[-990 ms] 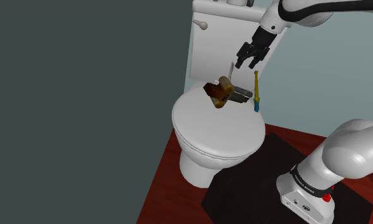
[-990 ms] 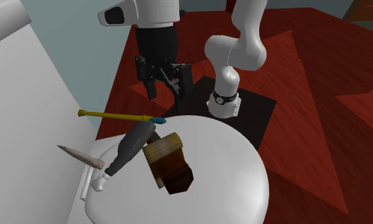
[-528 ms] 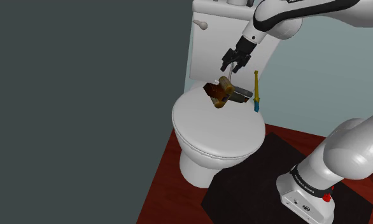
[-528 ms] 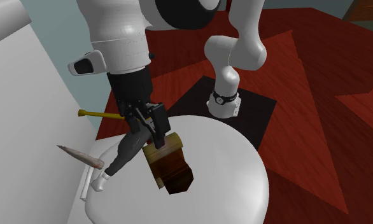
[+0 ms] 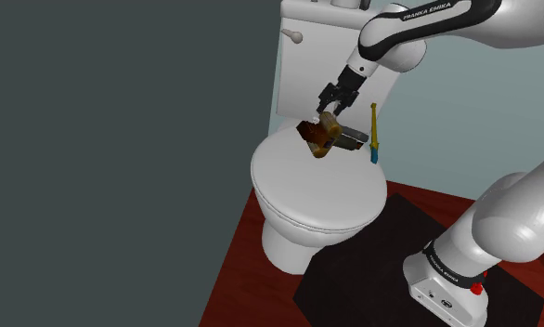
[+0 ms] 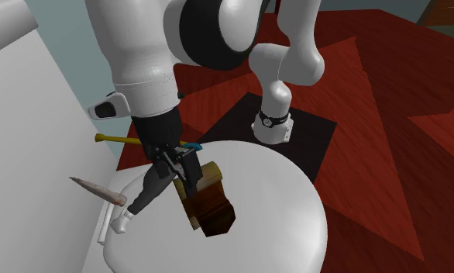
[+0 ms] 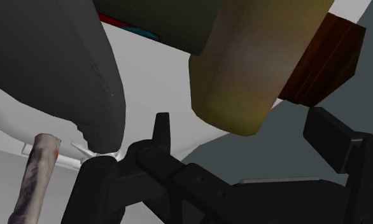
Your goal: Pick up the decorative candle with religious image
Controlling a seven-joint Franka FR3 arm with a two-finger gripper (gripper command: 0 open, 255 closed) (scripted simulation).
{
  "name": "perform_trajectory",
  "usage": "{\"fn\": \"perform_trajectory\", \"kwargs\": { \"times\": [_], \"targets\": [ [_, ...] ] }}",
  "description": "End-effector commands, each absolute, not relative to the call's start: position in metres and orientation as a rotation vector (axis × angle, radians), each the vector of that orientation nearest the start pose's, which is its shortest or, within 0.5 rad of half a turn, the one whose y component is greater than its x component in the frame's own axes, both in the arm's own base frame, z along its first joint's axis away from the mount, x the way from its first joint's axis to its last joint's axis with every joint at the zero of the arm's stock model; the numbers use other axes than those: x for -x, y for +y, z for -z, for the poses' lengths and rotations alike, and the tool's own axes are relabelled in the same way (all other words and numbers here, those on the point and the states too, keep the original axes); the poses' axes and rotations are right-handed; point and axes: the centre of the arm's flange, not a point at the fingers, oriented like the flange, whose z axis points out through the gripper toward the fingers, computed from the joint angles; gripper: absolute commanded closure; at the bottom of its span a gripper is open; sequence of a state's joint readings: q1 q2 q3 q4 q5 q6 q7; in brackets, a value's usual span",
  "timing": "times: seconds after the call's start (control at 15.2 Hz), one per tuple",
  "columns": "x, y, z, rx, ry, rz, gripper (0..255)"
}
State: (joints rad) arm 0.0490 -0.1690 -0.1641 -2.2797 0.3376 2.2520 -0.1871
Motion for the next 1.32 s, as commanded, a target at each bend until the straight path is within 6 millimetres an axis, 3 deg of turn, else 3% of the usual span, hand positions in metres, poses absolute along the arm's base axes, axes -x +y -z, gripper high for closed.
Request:
{"fn": "perform_trajectory", "kwargs": {
  "times": [0.0,0.07,0.13,0.73,1.25],
  "targets": [
    [-0.502,-0.050,-0.431,2.845,0.176,0.258,0],
    [-0.502,-0.050,-0.431,2.845,0.176,0.258,0],
    [-0.502,-0.050,-0.432,2.845,0.176,0.258,255],
    [-0.502,-0.050,-0.431,2.845,0.176,0.258,255],
    [-0.502,-0.050,-0.473,2.845,0.176,0.258,255]
  ]
}}
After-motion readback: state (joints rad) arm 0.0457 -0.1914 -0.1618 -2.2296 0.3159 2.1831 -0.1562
